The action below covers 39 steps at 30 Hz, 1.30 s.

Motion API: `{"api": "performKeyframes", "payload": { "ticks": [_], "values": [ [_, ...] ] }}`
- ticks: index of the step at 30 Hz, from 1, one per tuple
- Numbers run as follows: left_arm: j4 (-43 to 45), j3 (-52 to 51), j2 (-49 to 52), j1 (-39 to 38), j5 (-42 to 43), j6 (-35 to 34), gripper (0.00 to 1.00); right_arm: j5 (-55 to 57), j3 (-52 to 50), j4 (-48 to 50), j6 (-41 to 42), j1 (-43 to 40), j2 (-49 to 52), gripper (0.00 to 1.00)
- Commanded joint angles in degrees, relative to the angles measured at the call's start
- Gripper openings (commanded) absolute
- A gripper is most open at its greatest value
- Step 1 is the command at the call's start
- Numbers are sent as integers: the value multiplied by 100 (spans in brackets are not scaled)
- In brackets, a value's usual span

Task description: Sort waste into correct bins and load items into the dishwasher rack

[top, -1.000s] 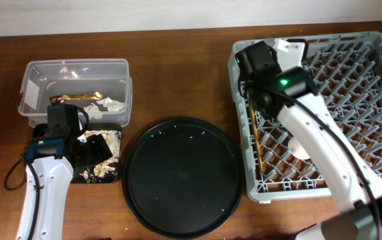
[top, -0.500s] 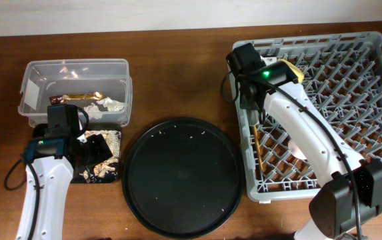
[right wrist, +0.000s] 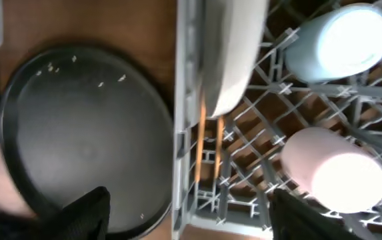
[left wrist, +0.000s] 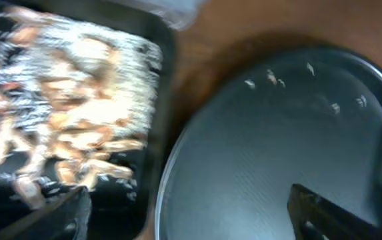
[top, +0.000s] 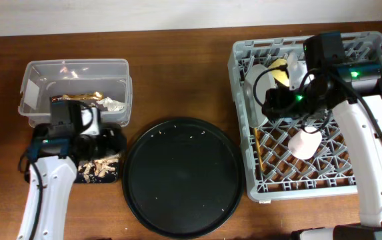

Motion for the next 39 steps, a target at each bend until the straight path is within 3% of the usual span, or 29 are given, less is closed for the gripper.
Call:
{"api": "performKeyframes", "payload": {
  "ticks": [1,6,10,13,18,22,35,39],
  "values": [
    [-535,9,-70,-374,417,640,97,-323,31,-210,-260,-44,9,72],
    [-1493,9,-90,-431,376,662,96,48,-153,-404,-90,-44,-376,69],
    [-1419,-44,-483,-431,367,682,96,129,-1357,479,-87,-44,-1731,70],
    [-1178,-293,-1346,-431,111,682,96,129,-2850,1637,-90,-44,-3270,97],
    [-798,-693,-3464,-431,92,804,99,238,-4030,1786,-92,-44,-4992,99],
    [-643,-710,-4151,-431,92,807,99,236,-4037,1556,-92,-44,-5259,99],
    [-721,-710,-4157,-431,92,807,99,238,-4052,1552,-101,-44,-5348,99],
    [-721,-710,-4157,-431,92,807,99,601,-4437,2046,-590,-42,-5893,99]
  ]
}}
